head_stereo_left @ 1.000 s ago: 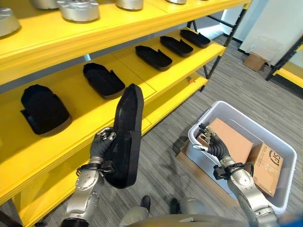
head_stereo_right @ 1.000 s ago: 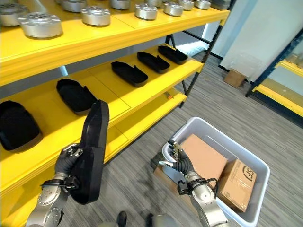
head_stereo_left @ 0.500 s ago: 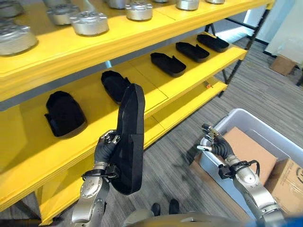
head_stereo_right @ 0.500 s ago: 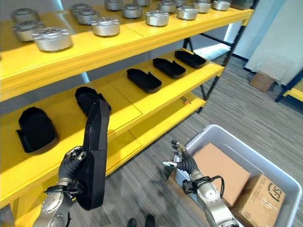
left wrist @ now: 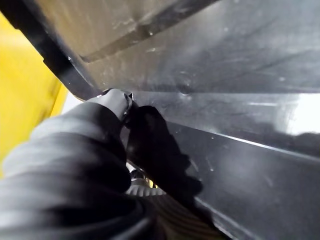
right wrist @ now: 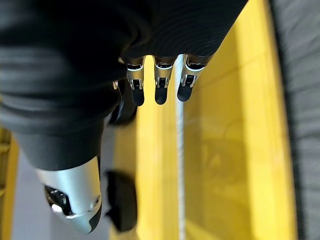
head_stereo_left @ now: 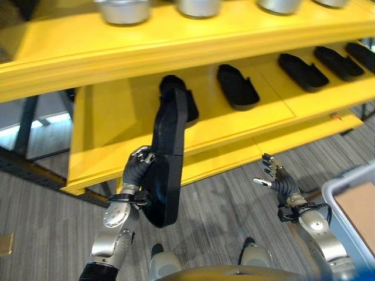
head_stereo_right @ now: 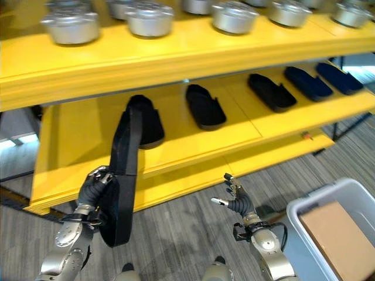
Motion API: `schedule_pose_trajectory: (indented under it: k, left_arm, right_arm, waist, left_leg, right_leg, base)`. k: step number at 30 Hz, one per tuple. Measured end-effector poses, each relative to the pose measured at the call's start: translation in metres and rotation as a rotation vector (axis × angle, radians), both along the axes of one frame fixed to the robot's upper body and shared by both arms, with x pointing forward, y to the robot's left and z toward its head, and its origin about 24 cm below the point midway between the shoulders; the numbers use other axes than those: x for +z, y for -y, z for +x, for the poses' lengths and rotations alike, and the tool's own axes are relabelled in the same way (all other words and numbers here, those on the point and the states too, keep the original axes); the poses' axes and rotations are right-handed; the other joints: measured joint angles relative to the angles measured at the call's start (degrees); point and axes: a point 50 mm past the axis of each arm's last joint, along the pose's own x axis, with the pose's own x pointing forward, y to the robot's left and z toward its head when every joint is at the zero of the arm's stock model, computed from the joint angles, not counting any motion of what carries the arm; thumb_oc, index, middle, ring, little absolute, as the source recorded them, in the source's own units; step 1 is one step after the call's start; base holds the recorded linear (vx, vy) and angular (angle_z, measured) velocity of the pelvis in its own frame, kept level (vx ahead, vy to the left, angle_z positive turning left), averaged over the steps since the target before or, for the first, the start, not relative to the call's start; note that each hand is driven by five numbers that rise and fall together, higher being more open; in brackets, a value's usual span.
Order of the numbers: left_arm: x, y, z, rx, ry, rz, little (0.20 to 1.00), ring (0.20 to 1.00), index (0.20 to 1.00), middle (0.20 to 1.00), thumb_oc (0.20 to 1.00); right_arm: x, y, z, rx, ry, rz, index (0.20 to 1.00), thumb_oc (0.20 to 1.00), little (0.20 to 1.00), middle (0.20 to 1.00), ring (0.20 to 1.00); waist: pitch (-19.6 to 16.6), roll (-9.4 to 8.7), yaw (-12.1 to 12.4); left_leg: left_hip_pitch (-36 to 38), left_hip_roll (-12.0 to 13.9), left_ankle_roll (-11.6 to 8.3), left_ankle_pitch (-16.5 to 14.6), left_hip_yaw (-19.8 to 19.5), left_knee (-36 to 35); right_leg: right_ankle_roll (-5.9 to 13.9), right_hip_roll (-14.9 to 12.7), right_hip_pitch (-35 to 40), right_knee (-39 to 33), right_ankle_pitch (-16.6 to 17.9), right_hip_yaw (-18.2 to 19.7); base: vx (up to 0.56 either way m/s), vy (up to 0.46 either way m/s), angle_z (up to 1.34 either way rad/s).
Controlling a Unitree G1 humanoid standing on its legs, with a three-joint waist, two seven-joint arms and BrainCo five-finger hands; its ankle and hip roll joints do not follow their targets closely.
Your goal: Move parts from the plastic box to the shelf.
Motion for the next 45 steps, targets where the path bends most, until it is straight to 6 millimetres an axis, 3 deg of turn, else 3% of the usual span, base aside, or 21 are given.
schedule_pose_trajectory:
  k: [2,6,12,16,18,19,22,23,27,30,37,38,41,43,45]
  left_arm:
    - [0.001,-0.007,-0.003,0.006,-0.012,0.033,0.200,0.200,0.200,0.200,0.200]
    - [0.006,-0.010,-0.004,-0.006,0.003,0.061,0.200,0.200,0.200,0.200,0.200]
    - [0.015,-0.012,-0.005,0.000,0.033,0.142,0.200,0.200,0.200,0.200,0.200]
    - [0.022,-0.016,-0.006,0.029,0.057,0.181,0.200,0.200,0.200,0.200,0.200]
    - [0.026,-0.023,0.001,0.064,0.066,0.264,0.200,0.200,0.200,0.200,0.200]
    - [0.023,-0.026,0.007,0.080,0.052,0.294,0.200,0.200,0.200,0.200,0.200]
    - [0.012,-0.032,0.033,0.156,-0.014,0.371,0.200,0.200,0.200,0.200,0.200]
    - [0.022,-0.031,0.048,0.193,0.021,0.366,0.200,0.200,0.200,0.200,0.200]
    - [0.050,-0.026,0.074,0.272,0.120,0.328,0.200,0.200,0.200,0.200,0.200]
    - [0.058,-0.039,0.091,0.365,0.111,0.317,0.200,0.200,0.200,0.200,0.200]
    - [0.065,-0.054,0.094,0.488,0.104,0.237,0.200,0.200,0.200,0.200,0.200]
    - [0.073,-0.065,0.092,0.517,0.118,0.268,0.200,0.200,0.200,0.200,0.200]
    - [0.130,-0.103,0.109,0.628,0.186,0.405,0.200,0.200,0.200,0.200,0.200]
    - [0.164,-0.105,0.127,0.632,0.192,0.525,0.200,0.200,0.200,0.200,0.200]
    - [0.174,-0.104,0.135,0.623,0.171,0.611,0.200,0.200,0.200,0.200,0.200]
  right_arm:
    - [-0.002,0.000,-0.002,-0.004,-0.007,0.002,1.000,1.000,1.000,1.000,1.000]
    - [-0.004,-0.001,-0.004,-0.004,-0.015,0.008,1.000,1.000,1.000,1.000,1.000]
    - [-0.009,-0.005,-0.009,-0.003,-0.037,0.036,1.000,1.000,1.000,1.000,1.000]
    - [-0.009,-0.005,-0.008,0.001,-0.036,0.035,1.000,1.000,1.000,1.000,1.000]
    - [-0.008,-0.007,-0.006,0.011,-0.030,0.035,1.000,1.000,1.000,1.000,1.000]
    - [-0.007,-0.008,-0.004,0.015,-0.029,0.033,1.000,1.000,1.000,1.000,1.000]
    - [-0.005,-0.016,0.003,0.061,-0.023,0.024,1.000,1.000,1.000,1.000,1.000]
    - [0.001,-0.020,0.009,0.079,-0.002,0.019,1.000,1.000,1.000,1.000,1.000]
    - [0.005,-0.028,0.015,0.118,0.017,0.014,1.000,1.000,1.000,1.000,1.000]
    - [0.011,-0.031,0.017,0.152,0.035,-0.001,1.000,1.000,1.000,1.000,1.000]
    - [0.005,-0.035,0.011,0.205,0.005,-0.002,1.000,1.000,1.000,1.000,1.000]
    - [0.003,-0.034,0.009,0.203,-0.004,-0.002,1.000,1.000,1.000,1.000,1.000]
    - [-0.004,-0.022,0.000,0.208,-0.044,-0.053,1.000,1.000,1.000,1.000,1.000]
    - [-0.004,-0.022,0.000,0.221,-0.046,-0.059,1.000,1.000,1.000,1.000,1.000]
    - [-0.003,-0.024,0.000,0.238,-0.044,-0.057,1.000,1.000,1.000,1.000,1.000]
  waist:
    - [-0.1,-0.34,1.1]
    - [0.4,-3.30,2.3]
    - [0.9,-6.56,2.5]
    - [1.4,-7.03,2.6]
    - [1.5,-7.65,2.7]
    - [1.7,-7.46,2.5]
    - [2.4,-6.55,1.2]
    - [2.7,-6.49,0.7]
    - [3.0,-6.58,0.3]
    - [2.7,-6.30,0.2]
    - [1.8,-5.30,-2.4]
    - [1.8,-5.28,-2.4]
    - [1.6,-4.99,-2.5]
    - [1.5,-4.63,-3.1]
    - [1.5,-4.58,-4.0]
  left_leg:
    - [0.7,-1.2,0.61,0.1,-0.7,0.0]
    - [1.0,-3.9,1.09,-0.2,-0.9,0.4]
    - [-1.2,-5.0,1.36,-0.9,-1.3,2.4]
    - [-5.3,-5.2,1.71,-3.1,-1.8,7.7]
    - [-8.0,-5.5,1.92,-4.0,-1.9,10.9]
    - [-9.1,-5.2,1.73,-4.3,-2.2,12.3]
    - [-12.4,-3.3,1.57,-4.4,-3.5,15.4]
    - [-15.2,-2.9,1.29,-5.0,-4.0,19.0]
    - [-17.2,-2.9,2.00,-7.4,-5.0,23.7]
    - [-17.5,-2.8,1.98,-7.7,-5.1,24.4]
    - [-18.8,-2.7,1.51,-7.6,-5.2,25.0]
    - [-18.9,-2.7,1.41,-7.7,-5.4,25.1]
    - [-20.3,-2.7,1.66,-7.9,-5.9,25.9]
    - [-22.6,-2.8,1.67,-7.9,-6.4,28.1]
    - [-24.3,-2.9,1.86,-8.2,-6.7,29.5]
  right_leg:
    - [1.89,-1.1,0.6,0.5,2.1,-0.1]
    - [3.97,-2.4,5.4,-5.8,3.3,-0.1]
    - [4.58,-2.7,6.7,-9.7,3.6,-0.6]
    - [5.34,-3.0,5.7,-10.2,2.8,-0.6]
    - [5.37,-3.4,5.1,-11.1,-0.6,-0.6]
    - [6.65,-3.1,4.7,-11.2,-1.5,-0.6]
    - [7.51,-1.6,1.5,-7.8,-2.0,0.4]
    - [8.15,-1.7,-1.4,-4.2,-3.0,1.4]
    - [8.31,-2.9,-3.6,1.6,-5.3,2.5]
    - [8.40,-3.0,-4.5,2.6,-6.1,2.8]
    - [8.09,-2.6,-5.7,3.6,-6.3,2.8]
    - [8.07,-2.5,-5.8,3.7,-6.4,2.9]
    - [8.13,-2.4,-6.9,4.1,-6.5,2.9]
    - [8.13,-2.5,-8.2,5.2,-6.4,2.8]
    - [8.09,-2.6,-9.5,6.0,-6.4,3.0]
  base:
    - [0.06,0.190,0.33]
    - [0.03,0.174,0.16]
    - [0.03,0.104,0.04]
    - [0.01,0.026,0.02]
    - [0.01,0.006,-0.07]
    - [0.00,0.000,0.00]
    - [-0.06,-0.002,-0.05]
    - [-0.06,-0.003,-0.05]
    - [-0.02,-0.007,0.02]
    - [0.00,-0.001,-0.01]
    - [0.00,0.000,0.00]
    - [0.00,0.000,0.00]
    - [-0.03,0.003,0.04]
    - [-0.07,0.000,0.07]
    - [-0.07,-0.013,0.01]
